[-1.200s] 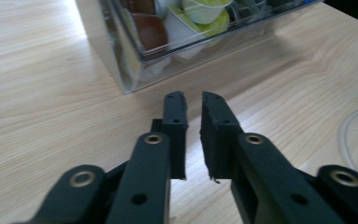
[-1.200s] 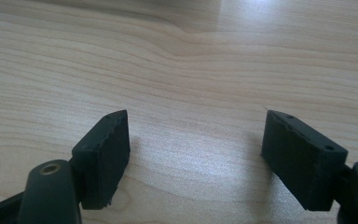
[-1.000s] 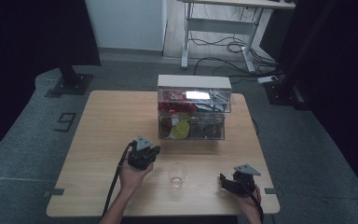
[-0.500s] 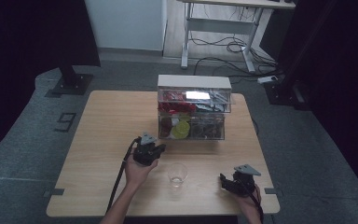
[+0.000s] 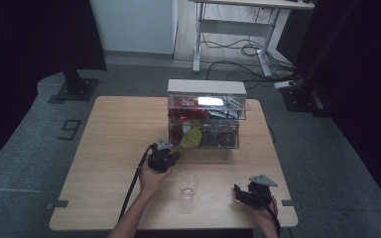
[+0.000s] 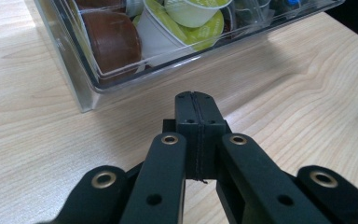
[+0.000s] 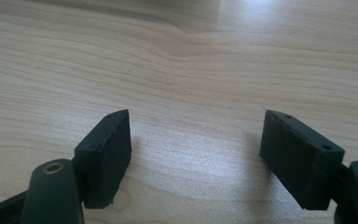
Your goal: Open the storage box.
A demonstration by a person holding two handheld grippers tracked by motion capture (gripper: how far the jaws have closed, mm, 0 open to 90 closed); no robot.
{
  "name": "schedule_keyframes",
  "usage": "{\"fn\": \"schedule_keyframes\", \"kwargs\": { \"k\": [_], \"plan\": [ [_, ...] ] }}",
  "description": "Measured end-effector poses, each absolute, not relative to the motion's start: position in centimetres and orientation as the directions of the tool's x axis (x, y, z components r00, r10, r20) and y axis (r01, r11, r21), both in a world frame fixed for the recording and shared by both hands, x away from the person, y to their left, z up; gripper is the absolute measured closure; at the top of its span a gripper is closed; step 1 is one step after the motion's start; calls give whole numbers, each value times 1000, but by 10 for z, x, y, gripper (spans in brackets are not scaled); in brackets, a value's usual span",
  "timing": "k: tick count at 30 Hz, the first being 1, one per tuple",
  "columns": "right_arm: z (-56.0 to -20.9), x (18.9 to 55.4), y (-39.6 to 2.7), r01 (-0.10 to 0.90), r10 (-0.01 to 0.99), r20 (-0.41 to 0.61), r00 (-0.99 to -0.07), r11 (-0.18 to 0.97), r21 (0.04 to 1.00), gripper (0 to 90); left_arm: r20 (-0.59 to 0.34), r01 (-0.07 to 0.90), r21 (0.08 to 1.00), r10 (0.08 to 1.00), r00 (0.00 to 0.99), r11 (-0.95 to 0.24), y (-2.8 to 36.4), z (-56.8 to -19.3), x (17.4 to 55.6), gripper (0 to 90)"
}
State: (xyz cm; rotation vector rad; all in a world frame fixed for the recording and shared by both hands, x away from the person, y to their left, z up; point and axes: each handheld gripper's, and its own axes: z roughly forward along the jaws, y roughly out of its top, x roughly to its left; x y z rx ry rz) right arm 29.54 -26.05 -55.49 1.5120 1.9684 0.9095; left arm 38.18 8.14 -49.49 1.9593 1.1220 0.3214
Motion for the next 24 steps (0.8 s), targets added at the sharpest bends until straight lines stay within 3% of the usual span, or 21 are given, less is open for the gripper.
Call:
{"fn": "schedule_keyframes", "kwargs": {
  "k": [24],
  "plan": [
    [-555, 295, -260, 636, 964, 14, -264, 163, 754, 248, -148, 616, 732, 815, 560, -290, 72, -495, 400, 900]
  ]
}}
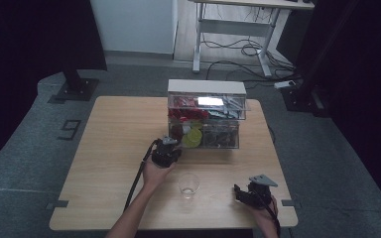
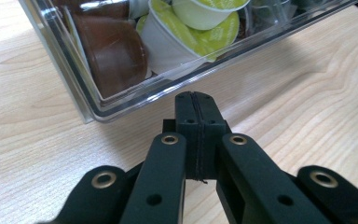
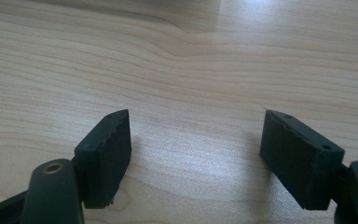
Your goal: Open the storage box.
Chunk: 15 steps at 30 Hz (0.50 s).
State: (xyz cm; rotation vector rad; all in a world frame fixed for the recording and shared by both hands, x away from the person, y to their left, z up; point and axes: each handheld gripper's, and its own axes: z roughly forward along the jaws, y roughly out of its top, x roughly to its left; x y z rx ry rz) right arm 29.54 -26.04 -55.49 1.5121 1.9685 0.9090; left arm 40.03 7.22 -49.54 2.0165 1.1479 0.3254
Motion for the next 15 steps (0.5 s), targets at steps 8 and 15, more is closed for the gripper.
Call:
{"fn": "schedule_keyframes", "kwargs": {
  "k": [8, 15],
  "plan": [
    [-555, 296, -260, 636, 964, 13, -264, 164, 754, 248, -145, 611, 741, 822, 551, -279, 75, -495, 400, 900],
    [-555, 295, -260, 636, 964, 13, -264, 164, 754, 248, -142, 593, 757, 818, 558, -273, 77, -489, 394, 900]
  ]
}}
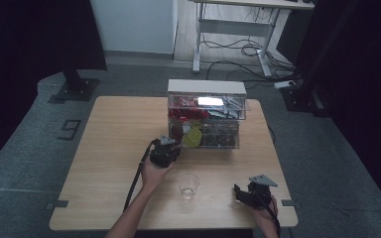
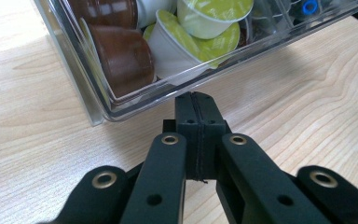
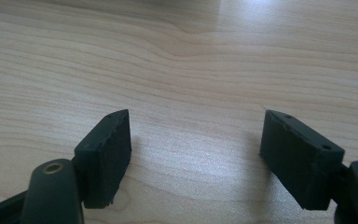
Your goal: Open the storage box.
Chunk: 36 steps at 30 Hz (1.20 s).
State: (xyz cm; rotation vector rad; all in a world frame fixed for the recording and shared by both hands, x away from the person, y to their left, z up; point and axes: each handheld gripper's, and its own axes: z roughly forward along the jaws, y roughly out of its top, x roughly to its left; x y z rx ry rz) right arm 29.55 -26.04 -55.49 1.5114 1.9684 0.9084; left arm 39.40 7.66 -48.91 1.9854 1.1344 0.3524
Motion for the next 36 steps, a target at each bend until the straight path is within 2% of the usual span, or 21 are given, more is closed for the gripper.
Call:
{"fn": "schedule_keyframes", "kwargs": {
  "k": [36],
  "plan": [
    [-555, 296, -260, 635, 964, 12, -265, 165, 755, 248, -113, 541, 802, 824, 556, -254, 85, -452, 395, 897]
  ]
}}
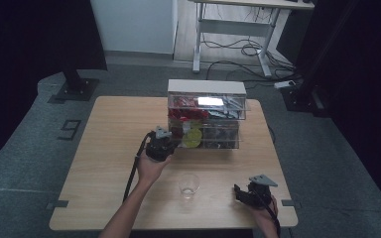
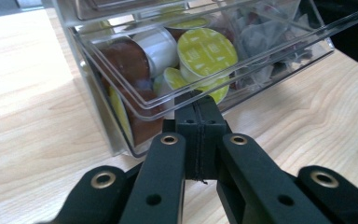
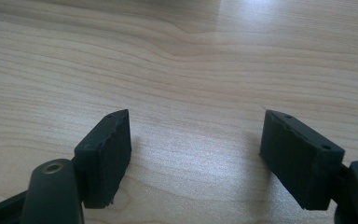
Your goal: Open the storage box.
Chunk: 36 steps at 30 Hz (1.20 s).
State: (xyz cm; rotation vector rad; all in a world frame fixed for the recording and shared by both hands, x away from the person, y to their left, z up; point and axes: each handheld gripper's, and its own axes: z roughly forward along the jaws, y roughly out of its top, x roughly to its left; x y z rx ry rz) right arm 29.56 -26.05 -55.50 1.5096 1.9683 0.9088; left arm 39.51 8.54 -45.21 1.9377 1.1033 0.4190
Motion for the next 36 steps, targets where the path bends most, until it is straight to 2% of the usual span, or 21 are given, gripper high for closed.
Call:
{"fn": "schedule_keyframes", "kwargs": {
  "k": [18, 36],
  "plan": [
    [-555, 295, -260, 635, 964, 12, -265, 165, 754, 248, -142, 537, 814, 821, 553, -221, 87, -438, 402, 897],
    [-555, 296, -261, 635, 964, 11, -265, 166, 755, 248, -116, 520, 822, 828, 549, -231, 84, -421, 411, 895]
  ]
}}
